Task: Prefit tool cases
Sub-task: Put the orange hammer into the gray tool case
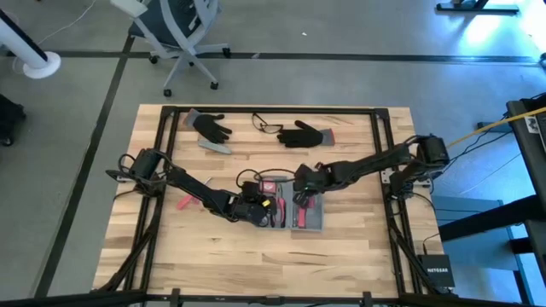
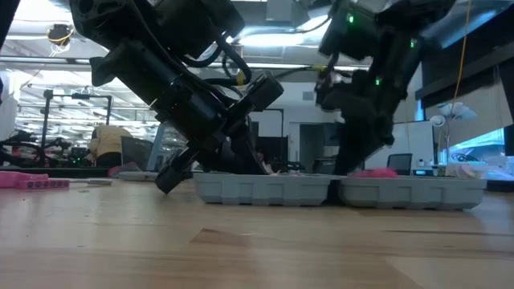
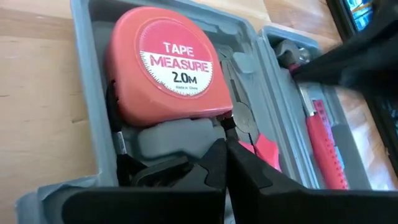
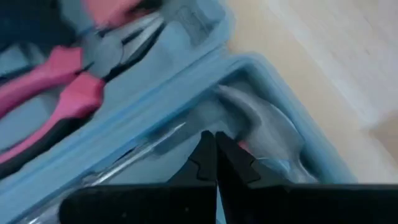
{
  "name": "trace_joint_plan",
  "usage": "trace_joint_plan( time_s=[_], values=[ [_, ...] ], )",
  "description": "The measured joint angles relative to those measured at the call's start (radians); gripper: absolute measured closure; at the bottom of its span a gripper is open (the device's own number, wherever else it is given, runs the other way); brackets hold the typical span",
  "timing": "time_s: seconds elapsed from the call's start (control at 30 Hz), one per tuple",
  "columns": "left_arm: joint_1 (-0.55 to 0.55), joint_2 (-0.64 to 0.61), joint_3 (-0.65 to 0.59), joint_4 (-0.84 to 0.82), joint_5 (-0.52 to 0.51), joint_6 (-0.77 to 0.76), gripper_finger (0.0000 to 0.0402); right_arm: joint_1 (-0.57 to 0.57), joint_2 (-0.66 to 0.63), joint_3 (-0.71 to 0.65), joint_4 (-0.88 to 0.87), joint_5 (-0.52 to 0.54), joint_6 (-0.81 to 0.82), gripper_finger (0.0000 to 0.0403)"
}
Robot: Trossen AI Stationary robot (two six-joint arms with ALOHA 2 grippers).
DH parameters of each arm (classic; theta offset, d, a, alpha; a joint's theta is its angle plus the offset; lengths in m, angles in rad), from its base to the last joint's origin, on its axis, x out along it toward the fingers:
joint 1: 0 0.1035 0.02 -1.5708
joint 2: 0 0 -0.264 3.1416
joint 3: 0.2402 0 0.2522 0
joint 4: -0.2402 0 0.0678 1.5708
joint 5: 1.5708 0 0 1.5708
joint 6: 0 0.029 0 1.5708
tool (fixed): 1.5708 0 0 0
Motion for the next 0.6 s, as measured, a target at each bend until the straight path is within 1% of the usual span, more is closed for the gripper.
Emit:
trace_joint_plan(
  time_s=[0.07,0.13,0.23,0.27,0.37,0.47,0.6],
  values=[
    [0.000,0.000,0.000,-0.002,-0.003,-0.002,0.0402,0.000,0.024,-0.009,0.009,0.001,0.006,0.0403],
    [0.000,0.000,0.000,-0.003,-0.003,-0.012,0.0402,0.000,0.008,-0.009,-0.010,-0.006,-0.014,0.0403],
    [0.002,0.000,0.000,0.002,-0.003,-0.015,0.0401,-0.008,-0.070,0.020,-0.102,-0.016,-0.046,0.0403],
    [0.003,0.000,0.000,0.003,-0.002,-0.015,0.0402,-0.011,-0.099,0.041,-0.156,-0.012,-0.048,0.0403],
    [0.003,0.000,0.000,0.003,-0.001,-0.015,0.0402,-0.016,-0.181,0.130,-0.214,0.011,-0.035,0.0403],
    [0.003,0.000,0.000,0.003,-0.001,-0.014,0.0402,0.018,-0.202,0.152,-0.291,0.020,0.013,0.0403],
    [0.003,0.000,0.000,0.000,-0.001,-0.013,0.0402,0.087,-0.185,0.132,-0.243,0.040,0.120,0.0403]
  ],
)
